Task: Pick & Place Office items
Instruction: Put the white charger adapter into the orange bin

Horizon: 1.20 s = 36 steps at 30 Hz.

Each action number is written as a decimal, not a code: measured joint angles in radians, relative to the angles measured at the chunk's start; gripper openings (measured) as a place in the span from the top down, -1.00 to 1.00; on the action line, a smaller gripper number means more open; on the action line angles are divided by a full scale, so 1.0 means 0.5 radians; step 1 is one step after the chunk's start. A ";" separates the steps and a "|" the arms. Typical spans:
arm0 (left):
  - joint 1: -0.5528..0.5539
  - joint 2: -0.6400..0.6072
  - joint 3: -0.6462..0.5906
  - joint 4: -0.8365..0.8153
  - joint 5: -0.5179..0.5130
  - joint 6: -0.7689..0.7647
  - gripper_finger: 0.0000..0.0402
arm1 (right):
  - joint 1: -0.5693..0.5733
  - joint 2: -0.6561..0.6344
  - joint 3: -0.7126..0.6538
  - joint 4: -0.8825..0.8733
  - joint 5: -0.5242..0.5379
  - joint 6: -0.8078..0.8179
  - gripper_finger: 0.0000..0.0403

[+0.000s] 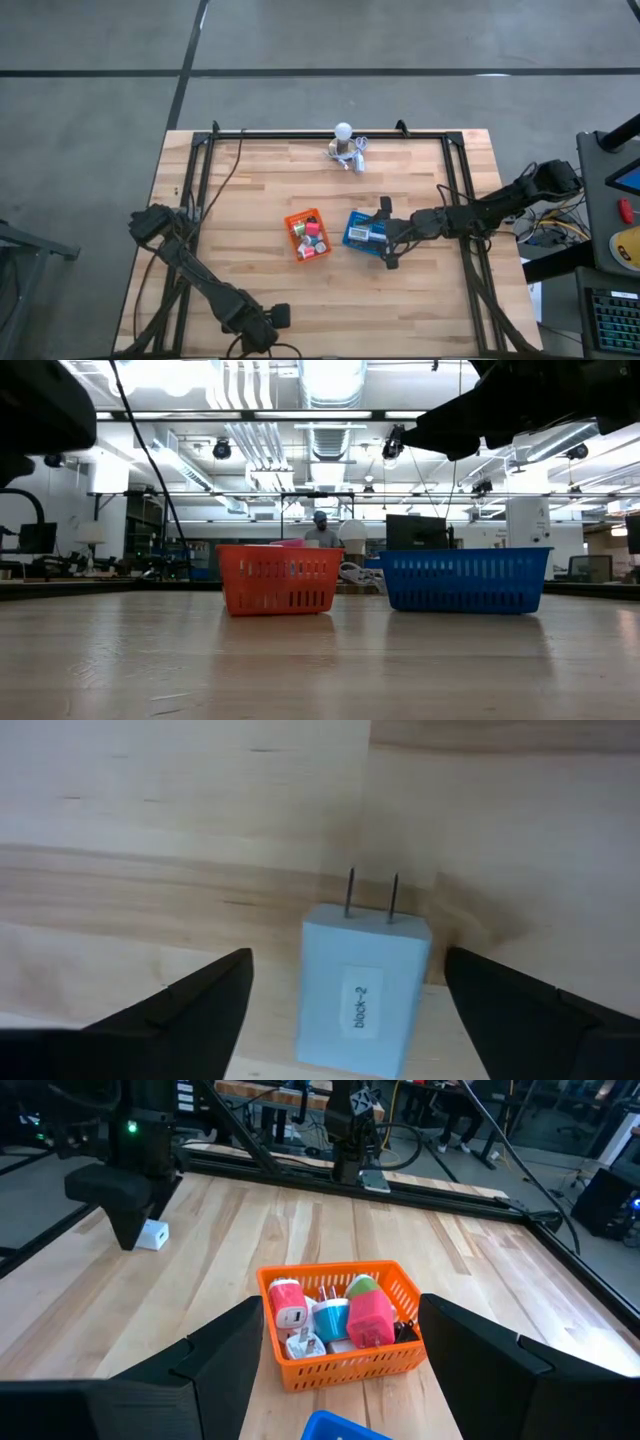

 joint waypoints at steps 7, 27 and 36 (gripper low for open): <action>0.006 0.017 0.004 -0.001 0.022 -0.007 -0.68 | 0.000 0.000 0.000 -0.002 0.001 0.000 -0.29; 0.007 0.024 0.000 0.017 0.169 -0.124 0.17 | 0.000 0.000 0.000 -0.003 0.001 0.008 -0.29; 0.005 0.024 0.000 0.018 0.169 -0.179 0.18 | 0.000 0.000 0.000 -0.003 0.001 0.008 -0.29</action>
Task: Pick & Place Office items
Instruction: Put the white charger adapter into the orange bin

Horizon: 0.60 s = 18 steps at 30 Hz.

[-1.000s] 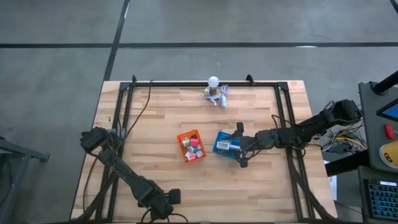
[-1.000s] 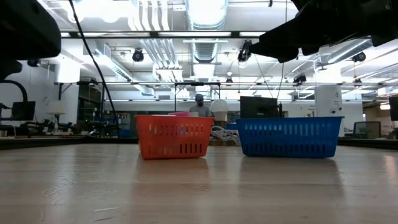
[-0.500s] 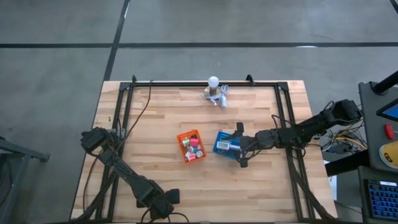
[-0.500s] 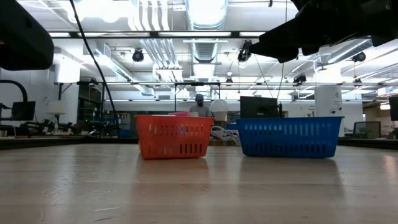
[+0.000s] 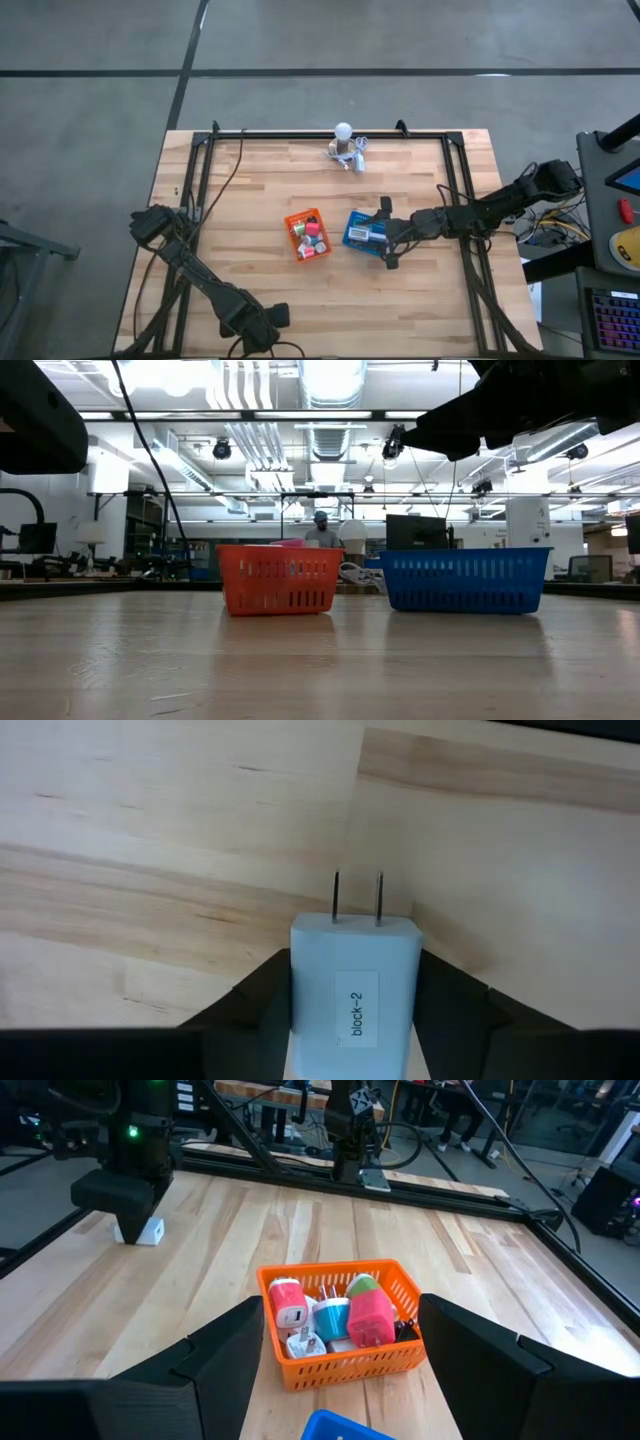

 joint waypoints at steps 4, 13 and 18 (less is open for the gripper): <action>0.000 0.000 0.000 -0.001 -0.001 0.001 0.18 | 0.000 0.000 0.000 0.000 0.000 0.000 -0.27; -0.001 0.000 0.000 -0.006 -0.008 -0.145 0.18 | 0.000 0.000 0.000 0.000 -0.001 0.000 -0.22; 0.004 -0.001 0.000 0.030 -0.020 -0.441 0.18 | 0.000 0.000 0.000 0.000 -0.001 -0.006 -0.22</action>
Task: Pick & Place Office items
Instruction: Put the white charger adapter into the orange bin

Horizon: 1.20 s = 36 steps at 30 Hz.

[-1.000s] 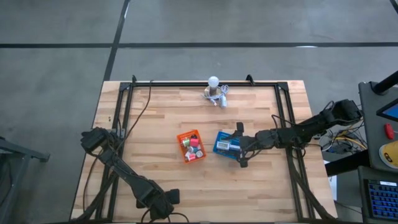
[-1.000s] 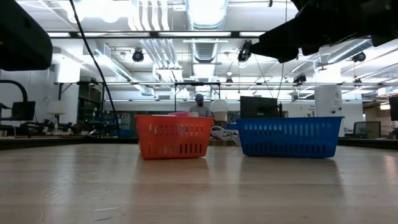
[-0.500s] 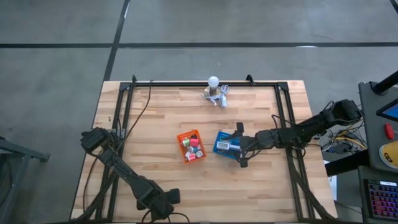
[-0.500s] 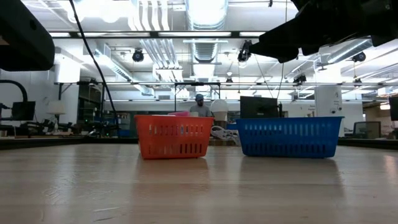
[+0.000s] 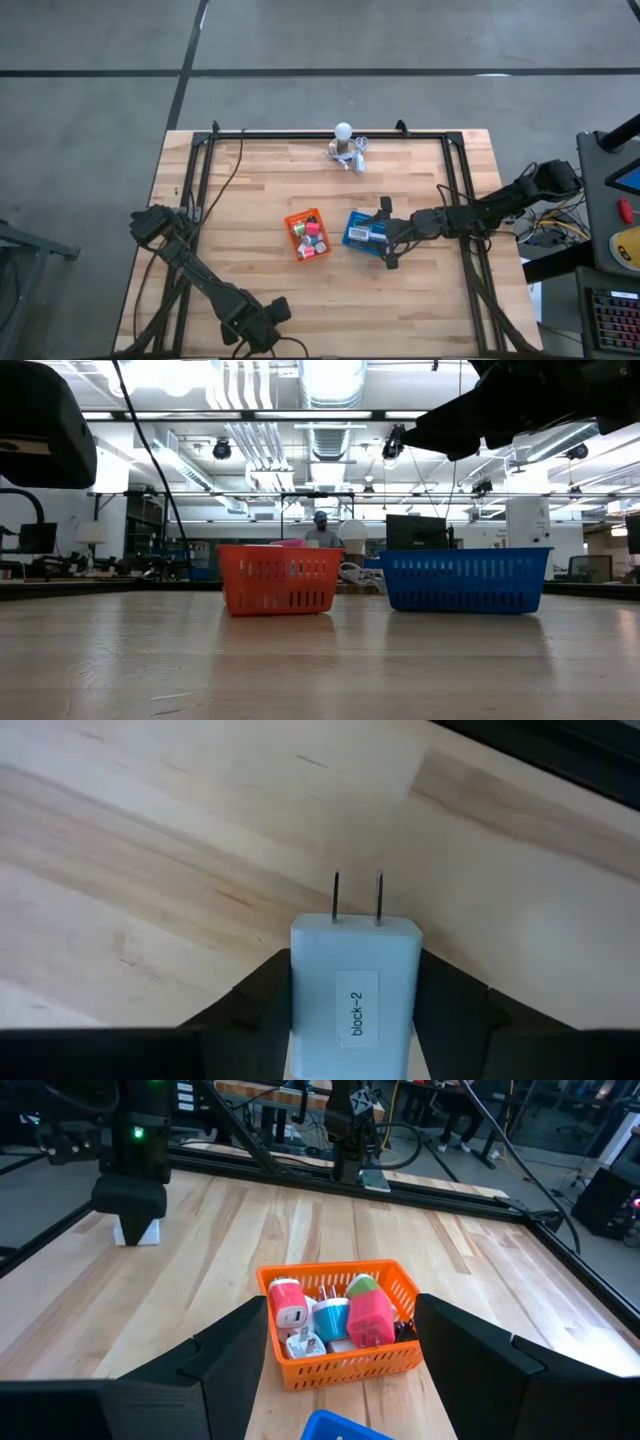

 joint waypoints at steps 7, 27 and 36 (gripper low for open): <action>0.000 -0.044 -0.001 0.077 -0.148 -0.128 0.18 | 0.000 0.000 0.000 0.000 0.000 -0.007 -0.22; 0.206 -0.964 -1.389 2.550 -0.741 -0.293 0.18 | -0.001 0.002 -0.068 0.276 -0.129 -0.142 -0.21; 0.619 -0.977 -1.680 3.318 -0.666 -0.199 0.18 | -0.032 0.003 -0.293 0.835 -0.173 -0.316 -0.18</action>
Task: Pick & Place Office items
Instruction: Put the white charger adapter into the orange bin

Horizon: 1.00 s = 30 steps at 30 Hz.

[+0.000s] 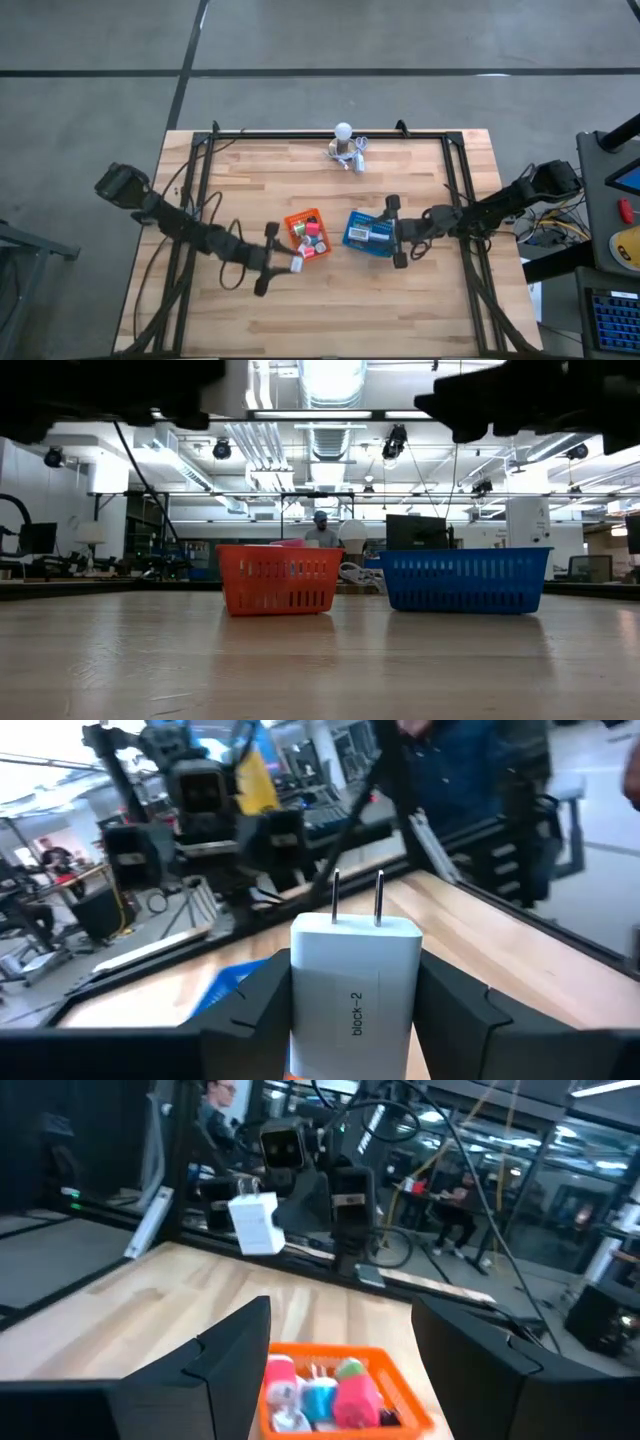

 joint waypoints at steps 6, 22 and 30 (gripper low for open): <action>0.273 0.000 0.038 0.023 0.140 -0.027 0.18 | -0.087 0.001 -0.110 0.062 0.005 0.023 -0.18; 0.605 0.184 0.034 -0.011 0.154 -0.287 0.18 | -0.097 -0.002 -0.172 0.068 0.001 0.035 -0.18; 0.623 0.243 0.034 -0.064 0.198 -0.323 0.18 | -0.096 -0.002 -0.177 0.064 0.002 0.015 -0.18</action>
